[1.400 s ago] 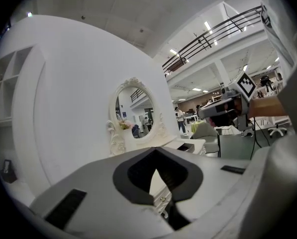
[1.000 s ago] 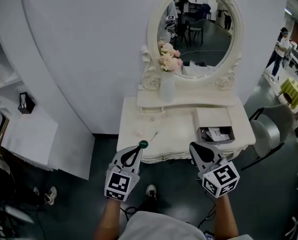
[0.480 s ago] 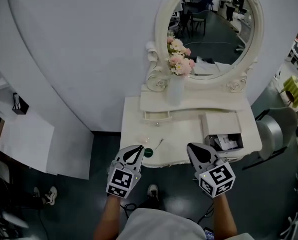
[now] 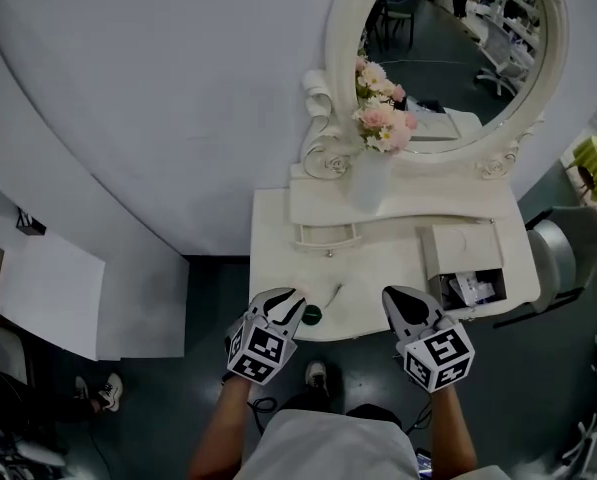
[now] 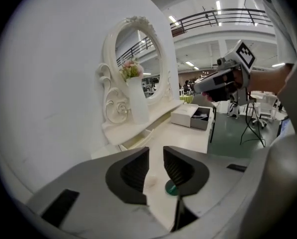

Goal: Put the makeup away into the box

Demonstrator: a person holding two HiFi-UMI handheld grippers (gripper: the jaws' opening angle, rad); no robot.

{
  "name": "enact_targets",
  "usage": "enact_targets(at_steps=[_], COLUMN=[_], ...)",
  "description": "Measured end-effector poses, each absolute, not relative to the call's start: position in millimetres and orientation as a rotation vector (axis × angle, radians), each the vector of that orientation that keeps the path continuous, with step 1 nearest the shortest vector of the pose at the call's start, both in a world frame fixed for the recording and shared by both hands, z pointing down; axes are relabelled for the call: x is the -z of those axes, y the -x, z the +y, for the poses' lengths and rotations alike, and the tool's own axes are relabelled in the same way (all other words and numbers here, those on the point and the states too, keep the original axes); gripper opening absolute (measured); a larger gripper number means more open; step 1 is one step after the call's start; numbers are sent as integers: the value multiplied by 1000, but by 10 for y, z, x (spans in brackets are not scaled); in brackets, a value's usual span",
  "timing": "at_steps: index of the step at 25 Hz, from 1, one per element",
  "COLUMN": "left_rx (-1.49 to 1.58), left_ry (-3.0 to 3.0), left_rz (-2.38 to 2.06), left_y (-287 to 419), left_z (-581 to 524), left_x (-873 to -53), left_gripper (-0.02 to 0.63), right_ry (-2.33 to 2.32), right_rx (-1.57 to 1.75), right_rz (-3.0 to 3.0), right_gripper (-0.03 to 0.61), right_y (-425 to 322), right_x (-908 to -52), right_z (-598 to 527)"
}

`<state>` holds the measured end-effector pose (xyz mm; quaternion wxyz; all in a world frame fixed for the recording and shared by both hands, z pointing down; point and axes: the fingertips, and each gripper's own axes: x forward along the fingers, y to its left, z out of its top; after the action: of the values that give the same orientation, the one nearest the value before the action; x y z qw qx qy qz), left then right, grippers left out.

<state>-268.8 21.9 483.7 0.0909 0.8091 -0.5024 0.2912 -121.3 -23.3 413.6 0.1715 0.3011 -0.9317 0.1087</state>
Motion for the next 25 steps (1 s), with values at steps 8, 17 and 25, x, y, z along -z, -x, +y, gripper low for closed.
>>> enact_targets(at_steps=[8,17,25], left_rx=[-1177,-1406,-1527], left_ry=[-2368,-2325,-2293], left_rz=[-1227,-1036,-936], left_y=[2806,2838,2825], left_z=[27,-131,-212], left_x=[-5558,-6119,-6402], left_gripper=[202,247,275], right_ry=[-857,-811,-787], right_rx=[-395,-483,-526], right_rz=[-2569,-2531,-2501], right_gripper=[-6,-6,-6], right_y=[1312,1287,1266], right_x=[-4527,-4838,-5023], right_z=[-443,-568,-640])
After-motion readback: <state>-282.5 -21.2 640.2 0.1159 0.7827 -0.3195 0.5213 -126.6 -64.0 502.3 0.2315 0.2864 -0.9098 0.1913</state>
